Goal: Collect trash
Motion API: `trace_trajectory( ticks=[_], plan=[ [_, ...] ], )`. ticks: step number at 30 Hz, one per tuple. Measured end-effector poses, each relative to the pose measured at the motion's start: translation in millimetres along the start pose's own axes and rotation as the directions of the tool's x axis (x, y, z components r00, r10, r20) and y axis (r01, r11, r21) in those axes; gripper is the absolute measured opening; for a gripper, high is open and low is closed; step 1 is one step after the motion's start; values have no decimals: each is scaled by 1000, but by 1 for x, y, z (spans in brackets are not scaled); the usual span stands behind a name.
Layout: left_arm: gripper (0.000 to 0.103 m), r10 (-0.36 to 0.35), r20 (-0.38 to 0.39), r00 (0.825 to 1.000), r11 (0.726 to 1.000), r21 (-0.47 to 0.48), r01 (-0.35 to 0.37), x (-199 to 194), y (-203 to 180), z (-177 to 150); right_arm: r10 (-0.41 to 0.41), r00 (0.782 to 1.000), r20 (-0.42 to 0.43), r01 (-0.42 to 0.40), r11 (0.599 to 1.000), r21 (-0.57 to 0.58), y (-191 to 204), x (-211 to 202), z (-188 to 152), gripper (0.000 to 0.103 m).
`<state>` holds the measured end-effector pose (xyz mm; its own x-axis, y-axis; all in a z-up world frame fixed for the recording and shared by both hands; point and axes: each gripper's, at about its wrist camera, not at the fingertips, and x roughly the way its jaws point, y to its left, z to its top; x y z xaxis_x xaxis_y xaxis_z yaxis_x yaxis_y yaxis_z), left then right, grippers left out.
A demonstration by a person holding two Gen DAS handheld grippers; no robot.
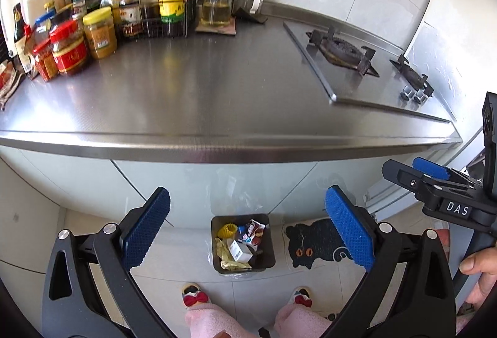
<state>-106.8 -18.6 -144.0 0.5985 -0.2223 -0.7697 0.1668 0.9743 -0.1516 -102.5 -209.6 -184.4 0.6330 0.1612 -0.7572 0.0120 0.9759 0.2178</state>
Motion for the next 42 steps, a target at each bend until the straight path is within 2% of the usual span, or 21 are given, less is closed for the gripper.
trace_trajectory(
  ticks=[4,10,21,28,42],
  plan=[
    [95,26,69,997,1000,8,-26,-36,-8,22,-40,997,73,43,998,-39,7,-37,13,100],
    [95,65,173,983,998,12,-68,-78,-14,43,-98,984,148,105,994,-40,14,-79,29,100],
    [95,106,312,944,994,-10,-108,-132,-16,70,-128,928,349,163,984,-72,40,-140,53,100],
    [95,102,350,931,994,-8,-106,-142,-19,76,-124,916,381,162,984,-68,45,-152,59,100],
    [95,93,351,932,995,4,-101,-135,-20,84,-142,910,390,166,986,-27,43,-156,64,100]
  ],
)
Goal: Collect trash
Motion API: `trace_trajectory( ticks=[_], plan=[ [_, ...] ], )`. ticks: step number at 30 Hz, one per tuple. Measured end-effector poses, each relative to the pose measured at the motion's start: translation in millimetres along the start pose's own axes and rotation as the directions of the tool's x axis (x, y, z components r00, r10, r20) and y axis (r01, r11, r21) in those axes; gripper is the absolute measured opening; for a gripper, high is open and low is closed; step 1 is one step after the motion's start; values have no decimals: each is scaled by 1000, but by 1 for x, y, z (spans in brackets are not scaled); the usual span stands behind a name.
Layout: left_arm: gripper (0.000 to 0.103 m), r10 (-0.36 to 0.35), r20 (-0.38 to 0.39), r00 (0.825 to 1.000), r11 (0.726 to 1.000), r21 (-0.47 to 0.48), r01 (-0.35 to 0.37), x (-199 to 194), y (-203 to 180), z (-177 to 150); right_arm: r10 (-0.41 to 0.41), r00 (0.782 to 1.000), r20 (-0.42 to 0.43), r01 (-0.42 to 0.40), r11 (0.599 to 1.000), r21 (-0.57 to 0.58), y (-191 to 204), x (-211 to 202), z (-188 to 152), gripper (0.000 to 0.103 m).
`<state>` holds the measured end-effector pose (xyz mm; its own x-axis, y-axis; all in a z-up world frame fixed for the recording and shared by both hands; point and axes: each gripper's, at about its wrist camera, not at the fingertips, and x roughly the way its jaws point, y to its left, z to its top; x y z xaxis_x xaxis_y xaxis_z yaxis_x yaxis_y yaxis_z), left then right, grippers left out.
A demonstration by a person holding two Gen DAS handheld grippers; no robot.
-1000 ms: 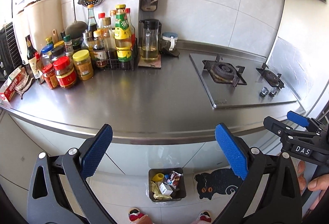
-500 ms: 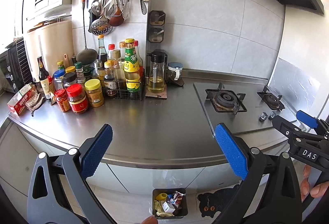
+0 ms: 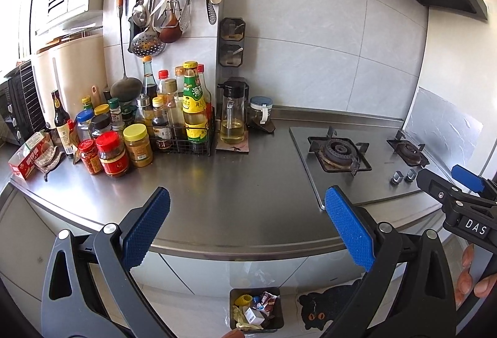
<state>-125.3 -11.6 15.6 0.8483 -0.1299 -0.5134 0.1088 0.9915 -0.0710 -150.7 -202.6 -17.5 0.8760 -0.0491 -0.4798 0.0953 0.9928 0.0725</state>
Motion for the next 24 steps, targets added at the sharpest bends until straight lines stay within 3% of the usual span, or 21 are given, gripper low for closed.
trace_trajectory(
  ticks=[24],
  plan=[
    [95,1,-6,1000,1000,-23,-1,8,7,1,7,1000,-10,-7,1000,-11,0,10,7,100]
  ],
)
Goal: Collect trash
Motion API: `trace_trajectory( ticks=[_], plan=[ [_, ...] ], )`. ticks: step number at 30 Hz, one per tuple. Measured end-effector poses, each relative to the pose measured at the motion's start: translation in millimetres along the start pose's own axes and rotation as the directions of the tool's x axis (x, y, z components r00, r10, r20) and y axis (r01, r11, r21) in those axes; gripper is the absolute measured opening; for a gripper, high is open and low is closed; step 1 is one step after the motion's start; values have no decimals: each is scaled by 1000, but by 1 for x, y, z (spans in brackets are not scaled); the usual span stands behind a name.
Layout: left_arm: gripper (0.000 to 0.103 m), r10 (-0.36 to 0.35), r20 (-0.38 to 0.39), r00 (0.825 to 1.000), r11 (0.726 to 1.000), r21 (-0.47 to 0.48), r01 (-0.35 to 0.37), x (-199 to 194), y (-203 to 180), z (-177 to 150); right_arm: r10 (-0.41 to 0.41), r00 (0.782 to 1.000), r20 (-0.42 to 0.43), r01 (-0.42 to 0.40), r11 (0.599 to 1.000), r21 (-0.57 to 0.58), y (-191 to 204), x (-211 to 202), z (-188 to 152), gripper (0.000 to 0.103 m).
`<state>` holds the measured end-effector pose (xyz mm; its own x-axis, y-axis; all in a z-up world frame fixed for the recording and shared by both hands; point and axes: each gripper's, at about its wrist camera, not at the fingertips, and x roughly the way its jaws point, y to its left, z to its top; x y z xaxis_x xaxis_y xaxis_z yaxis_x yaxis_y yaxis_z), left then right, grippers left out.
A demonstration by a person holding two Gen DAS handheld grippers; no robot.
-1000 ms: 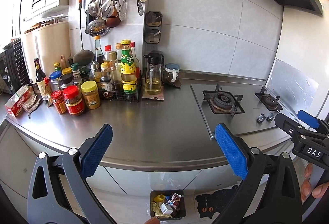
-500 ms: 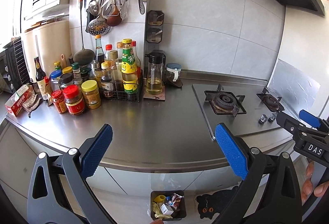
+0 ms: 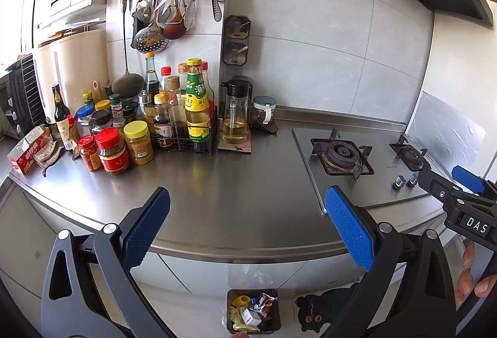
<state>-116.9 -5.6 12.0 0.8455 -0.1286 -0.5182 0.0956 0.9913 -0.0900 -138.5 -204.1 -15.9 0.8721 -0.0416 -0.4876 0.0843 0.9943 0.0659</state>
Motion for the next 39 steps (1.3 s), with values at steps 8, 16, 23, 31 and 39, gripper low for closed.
trace_trajectory(
  ticks=[8,16,23,31,39],
  plan=[
    [95,-7,-7,1000,1000,-6,7,2,0,1,-4,1000,-2,4,1000,3,-2,0,0,100],
    [95,-13,-13,1000,1000,-10,13,3,0,1,1,1000,-2,-1,1000,6,-2,1,0,100],
    [95,-12,-9,1000,1000,-7,12,3,-1,1,-1,1000,-1,1,1000,10,-4,1,0,100],
    [95,-12,-14,1000,1000,-4,12,4,-4,0,-1,1000,-10,1,1000,14,-4,4,0,100],
    [95,-12,-22,1000,1000,-9,12,8,-2,0,2,1000,-22,-2,1000,15,-3,9,0,100]
  ],
)
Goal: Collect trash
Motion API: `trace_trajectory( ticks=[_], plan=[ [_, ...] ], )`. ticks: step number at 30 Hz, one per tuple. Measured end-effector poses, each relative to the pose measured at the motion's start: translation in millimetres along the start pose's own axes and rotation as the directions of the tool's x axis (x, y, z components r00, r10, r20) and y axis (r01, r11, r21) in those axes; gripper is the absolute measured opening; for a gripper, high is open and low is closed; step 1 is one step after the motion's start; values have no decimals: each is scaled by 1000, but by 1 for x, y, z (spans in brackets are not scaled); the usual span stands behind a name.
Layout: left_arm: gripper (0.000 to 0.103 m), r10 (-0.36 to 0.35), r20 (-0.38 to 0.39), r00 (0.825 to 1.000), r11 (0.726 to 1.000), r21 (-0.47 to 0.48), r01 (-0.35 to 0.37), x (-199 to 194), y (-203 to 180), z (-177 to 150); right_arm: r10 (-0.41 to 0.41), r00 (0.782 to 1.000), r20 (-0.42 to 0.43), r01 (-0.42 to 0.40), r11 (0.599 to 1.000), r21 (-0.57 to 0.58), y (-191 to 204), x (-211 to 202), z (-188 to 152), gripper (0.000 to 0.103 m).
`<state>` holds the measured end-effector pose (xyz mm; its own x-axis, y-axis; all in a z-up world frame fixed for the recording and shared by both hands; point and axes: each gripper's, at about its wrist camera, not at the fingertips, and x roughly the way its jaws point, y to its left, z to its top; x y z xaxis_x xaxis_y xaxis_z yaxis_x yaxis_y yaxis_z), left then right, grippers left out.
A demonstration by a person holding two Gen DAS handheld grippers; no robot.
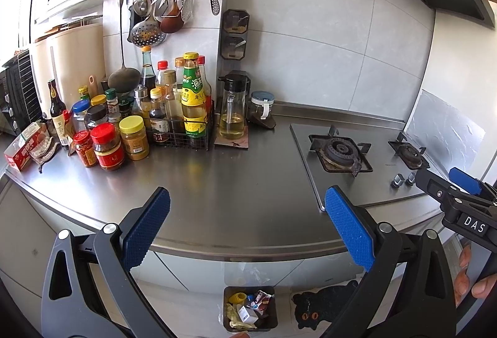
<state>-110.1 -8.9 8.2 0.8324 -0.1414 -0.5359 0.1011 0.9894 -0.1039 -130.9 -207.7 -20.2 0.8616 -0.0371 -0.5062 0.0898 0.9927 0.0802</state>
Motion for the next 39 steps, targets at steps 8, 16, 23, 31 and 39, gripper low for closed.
trace_trajectory(
  ticks=[8,16,23,31,39],
  plan=[
    [95,5,3,1000,1000,-1,-5,2,1,1,-4,1000,-2,4,1000,-4,2,2,0,100],
    [95,10,-10,1000,1000,-22,-10,5,3,3,-11,1000,-7,10,1000,-2,1,5,1,100],
    [95,-55,-44,998,997,-53,52,11,6,5,-11,1000,-15,11,1000,0,1,8,1,100],
    [95,-44,-8,999,999,-20,43,6,0,3,-13,1000,-21,13,1000,5,1,11,-1,100],
    [95,-22,13,1000,1000,-7,22,4,-1,4,-8,1000,-23,8,1000,12,1,11,-1,100]
  ],
)
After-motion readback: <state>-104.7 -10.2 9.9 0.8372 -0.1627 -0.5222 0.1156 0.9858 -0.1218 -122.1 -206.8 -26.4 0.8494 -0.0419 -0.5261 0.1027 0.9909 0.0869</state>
